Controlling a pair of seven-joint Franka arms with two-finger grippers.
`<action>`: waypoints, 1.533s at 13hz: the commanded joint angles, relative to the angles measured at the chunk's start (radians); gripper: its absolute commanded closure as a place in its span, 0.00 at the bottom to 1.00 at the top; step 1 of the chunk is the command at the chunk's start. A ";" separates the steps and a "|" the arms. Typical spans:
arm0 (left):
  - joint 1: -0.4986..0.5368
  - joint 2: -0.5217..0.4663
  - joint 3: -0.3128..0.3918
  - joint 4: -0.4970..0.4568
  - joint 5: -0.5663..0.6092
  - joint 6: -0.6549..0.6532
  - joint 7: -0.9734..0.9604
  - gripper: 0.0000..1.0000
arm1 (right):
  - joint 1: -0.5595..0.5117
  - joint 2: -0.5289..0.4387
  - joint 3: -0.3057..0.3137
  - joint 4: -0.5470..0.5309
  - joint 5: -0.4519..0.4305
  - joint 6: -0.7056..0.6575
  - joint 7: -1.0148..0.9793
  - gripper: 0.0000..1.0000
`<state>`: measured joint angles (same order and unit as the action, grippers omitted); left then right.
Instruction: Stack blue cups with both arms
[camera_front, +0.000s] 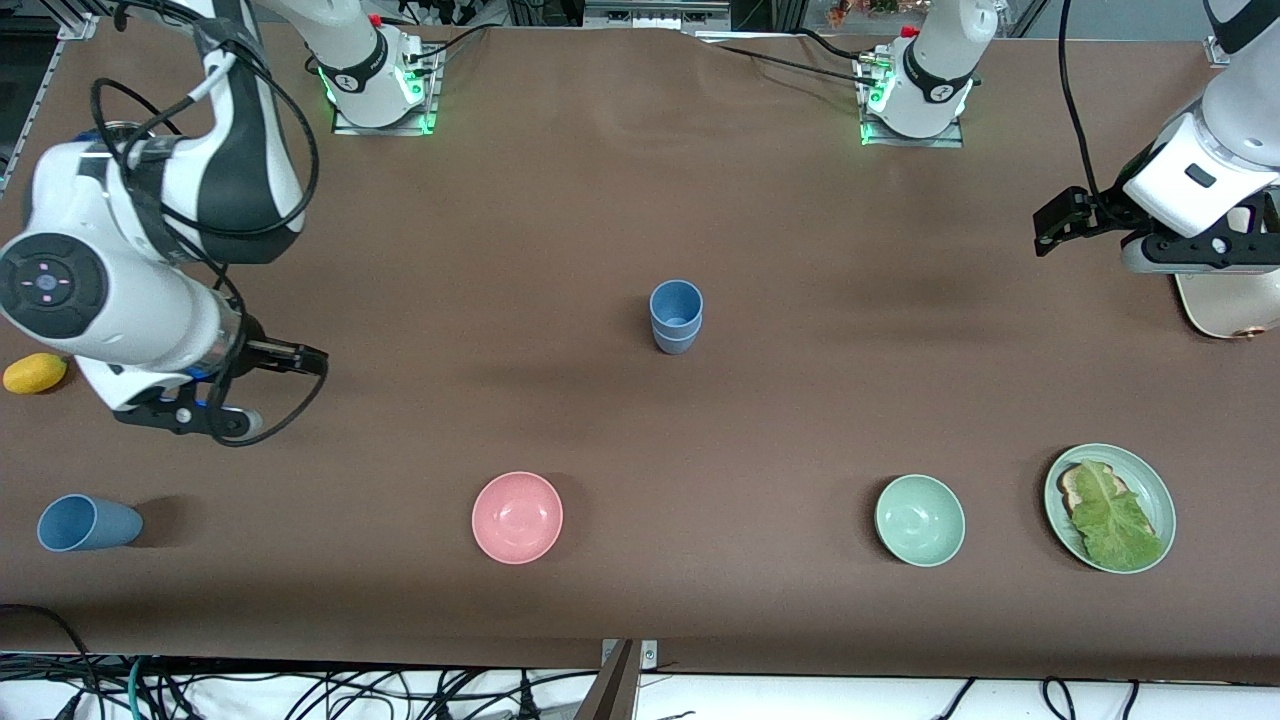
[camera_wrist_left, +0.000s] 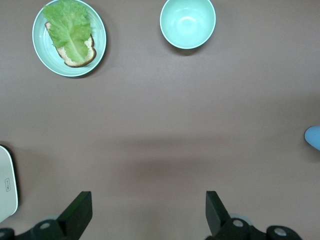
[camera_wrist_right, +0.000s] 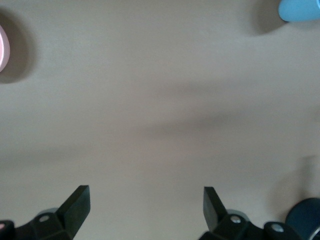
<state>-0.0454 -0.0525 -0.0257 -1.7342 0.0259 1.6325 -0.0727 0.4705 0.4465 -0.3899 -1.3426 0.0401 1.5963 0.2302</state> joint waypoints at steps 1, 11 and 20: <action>0.028 0.006 0.001 0.018 -0.017 -0.017 0.028 0.00 | 0.008 -0.051 -0.020 -0.001 0.020 -0.038 -0.008 0.00; 0.042 0.006 -0.002 0.019 -0.012 -0.017 0.018 0.00 | -0.053 -0.106 -0.083 -0.013 0.122 -0.078 -0.120 0.00; 0.041 0.006 -0.003 0.019 -0.012 -0.017 0.016 0.00 | -0.487 -0.426 0.395 -0.368 -0.019 0.065 -0.106 0.00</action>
<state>-0.0082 -0.0525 -0.0259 -1.7341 0.0259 1.6313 -0.0683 0.0163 0.0683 -0.0201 -1.6751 0.0328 1.6877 0.1234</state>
